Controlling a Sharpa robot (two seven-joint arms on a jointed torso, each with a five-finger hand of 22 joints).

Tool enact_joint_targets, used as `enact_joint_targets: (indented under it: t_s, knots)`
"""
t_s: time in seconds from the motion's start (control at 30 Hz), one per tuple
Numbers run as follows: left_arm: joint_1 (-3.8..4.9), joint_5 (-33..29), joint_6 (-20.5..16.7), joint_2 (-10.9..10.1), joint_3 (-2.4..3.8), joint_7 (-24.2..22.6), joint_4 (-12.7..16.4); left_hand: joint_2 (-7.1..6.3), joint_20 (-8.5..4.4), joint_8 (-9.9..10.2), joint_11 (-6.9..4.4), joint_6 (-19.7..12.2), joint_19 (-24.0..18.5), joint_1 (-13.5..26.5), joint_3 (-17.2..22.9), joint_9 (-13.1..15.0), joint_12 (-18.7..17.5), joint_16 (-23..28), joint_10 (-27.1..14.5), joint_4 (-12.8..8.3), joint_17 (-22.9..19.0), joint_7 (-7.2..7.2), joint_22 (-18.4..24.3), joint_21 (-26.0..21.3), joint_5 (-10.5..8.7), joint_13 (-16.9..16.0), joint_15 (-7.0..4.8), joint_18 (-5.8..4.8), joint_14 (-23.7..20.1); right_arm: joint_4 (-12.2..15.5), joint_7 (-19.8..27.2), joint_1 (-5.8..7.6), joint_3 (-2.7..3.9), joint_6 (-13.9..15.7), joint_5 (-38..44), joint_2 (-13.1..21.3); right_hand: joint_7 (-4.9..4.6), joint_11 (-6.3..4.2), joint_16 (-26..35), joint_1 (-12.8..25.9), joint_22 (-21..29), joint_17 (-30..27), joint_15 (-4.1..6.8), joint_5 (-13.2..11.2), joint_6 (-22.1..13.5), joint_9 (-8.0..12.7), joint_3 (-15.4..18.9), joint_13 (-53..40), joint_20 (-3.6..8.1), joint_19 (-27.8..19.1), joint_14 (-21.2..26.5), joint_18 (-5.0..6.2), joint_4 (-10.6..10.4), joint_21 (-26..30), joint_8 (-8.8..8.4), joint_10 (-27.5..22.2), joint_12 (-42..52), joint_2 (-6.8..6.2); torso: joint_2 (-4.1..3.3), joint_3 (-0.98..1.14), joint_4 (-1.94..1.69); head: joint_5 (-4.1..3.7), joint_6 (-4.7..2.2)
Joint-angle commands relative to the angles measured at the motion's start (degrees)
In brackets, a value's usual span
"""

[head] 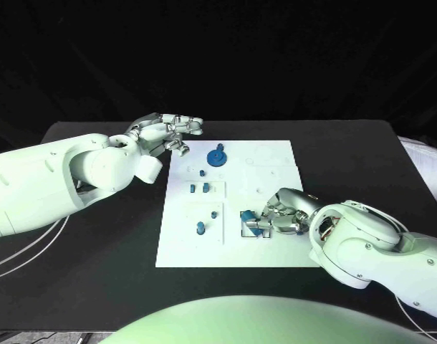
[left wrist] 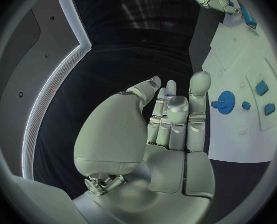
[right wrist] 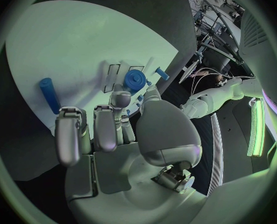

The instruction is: Assemble the parts on the task board

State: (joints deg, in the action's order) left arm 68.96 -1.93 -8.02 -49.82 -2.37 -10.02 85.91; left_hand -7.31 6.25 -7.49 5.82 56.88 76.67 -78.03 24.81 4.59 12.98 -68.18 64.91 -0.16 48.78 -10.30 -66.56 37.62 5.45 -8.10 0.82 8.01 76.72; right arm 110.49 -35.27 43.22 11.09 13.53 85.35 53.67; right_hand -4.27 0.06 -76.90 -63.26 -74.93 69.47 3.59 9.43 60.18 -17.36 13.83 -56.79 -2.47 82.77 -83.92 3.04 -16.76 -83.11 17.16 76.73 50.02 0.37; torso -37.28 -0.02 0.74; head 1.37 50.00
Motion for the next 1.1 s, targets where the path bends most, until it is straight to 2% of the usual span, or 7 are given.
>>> enact_joint_targets:
  t_s: [0.03,0.2,0.43,0.7,0.9,0.97,1.1]
  knots:
    - [0.01,0.1,1.0,0.0,0.04,-0.2,0.2,0.45,0.21,-0.2,0.01,-0.4,-0.4,0.0,-0.3,-0.1,0.2,0.0,-0.4,0.0,0.0,-0.16,0.1,-0.4,0.26,-0.1,0.07,0.78,-0.3,0.4,-0.1,-0.02,0.0,-0.5,1.6,-0.1,-0.1,-0.09,0.2,0.5,-2.5,0.0,0.28,-0.3,-0.4,-0.1,0.4,0.0,-0.05,-0.4,-2.6,0.05,0.0,0.2,-0.15,-0.5,-0.3,-0.12,0.0,-0.03,0.01,0.03,0.0]
    - [0.01,0.1,1.0,-0.1,0.04,-0.1,0.2,0.45,0.21,-0.2,0.01,-0.4,-0.4,0.0,-0.3,-0.1,0.2,0.0,-0.4,0.0,0.0,-0.16,0.1,-0.4,0.26,-0.1,0.07,0.78,-0.3,0.9,0.2,-0.04,0.0,-0.4,1.5,-0.2,0.26,-0.4,-0.2,-6.1,-2.9,0.6,0.52,2.1,0.3,-0.8,-1.5,-0.6,0.11,-0.2,-2.8,-0.04,2.8,0.0,0.42,-0.1,-0.1,0.86,0.03,-0.02,-0.02,-0.09,0.0]
    - [0.01,0.2,1.1,-0.2,0.04,0.0,0.2,0.48,0.23,-0.3,0.01,-0.5,-0.3,-0.1,-0.4,-0.1,0.4,0.0,-0.6,-0.1,-0.1,-0.15,0.1,-0.5,0.27,-0.1,0.07,0.79,-0.3,2.2,0.4,-0.12,0.0,0.2,1.2,-0.1,0.44,-0.57,-0.6,-5.0,-3.3,1.2,0.66,3.9,0.7,-1.2,-0.2,-1.4,0.27,0.1,-2.9,-0.13,0.8,-0.2,0.61,0.6,0.3,1.19,-0.02,0.0,-0.03,-0.07,0.0]
    - [0.02,0.2,1.1,-0.2,0.04,0.0,0.2,0.48,0.23,-0.3,0.01,-0.5,-0.3,-0.1,-0.4,-0.1,0.4,0.0,-0.6,-0.1,-0.1,-0.15,0.1,-0.5,0.27,-0.1,0.07,0.79,-0.3,1.3,0.4,-0.14,0.0,-0.5,2.1,0.3,0.5,-0.62,-0.6,-6.3,-3.4,1.4,0.71,4.3,0.7,-1.4,-0.3,-1.5,0.32,0.1,-2.9,-0.14,1.0,-0.2,0.59,0.7,0.2,1.55,0.04,-0.04,0.02,0.02,0.0]
    - [0.02,0.2,1.1,-0.2,0.04,0.0,0.2,0.48,0.23,-0.3,0.01,-0.5,-0.3,-0.1,-0.4,-0.1,0.4,0.0,-0.6,-0.1,-0.1,-0.15,0.1,-0.5,0.27,-0.1,0.07,0.79,-0.3,0.2,0.3,-0.14,-0.01,-1.4,2.8,-0.4,0.53,-0.72,-0.7,-11.4,-3.6,1.5,0.82,2.6,0.8,-1.8,-1.8,-1.9,0.42,0.2,-2.9,-0.17,3.4,-0.3,0.57,0.9,0.0,2.59,0.01,0.02,-0.12,-0.09,0.0]
    - [0.02,0.2,1.1,-0.2,0.04,0.0,0.2,0.48,0.23,-0.3,0.01,-0.5,-0.3,-0.1,-0.4,-0.1,0.4,0.0,-0.6,-0.1,-0.1,-0.15,0.1,-0.5,0.27,-0.1,0.07,0.79,-0.3,-0.4,0.2,-0.16,-0.04,-1.6,3.1,-0.9,0.57,-0.77,-0.7,-12.9,-3.6,1.6,0.85,1.1,0.8,-1.9,-2.4,-1.9,0.46,0.2,-2.9,-0.18,4.2,-0.3,0.57,0.9,-0.1,3.07,-0.01,0.02,-0.12,-0.04,0.0]
    - [0.02,0.2,1.1,-0.1,0.04,0.1,0.2,0.48,0.23,-0.3,0.01,-0.5,-0.3,-0.1,-0.4,-0.1,0.4,0.0,-0.6,-0.1,-0.1,-0.15,0.1,-0.5,0.27,-0.1,0.07,0.79,-0.3,-1.0,0.2,-0.17,-0.05,-1.7,3.3,-1.2,0.65,-0.83,-0.8,-13.7,-3.7,1.7,0.89,0.1,1.0,-2.0,-3.0,-2.2,0.49,0.3,-3.0,-0.21,4.6,-0.3,0.59,1.1,-0.1,3.77,0.02,0.01,-0.03,0.03,0.0]
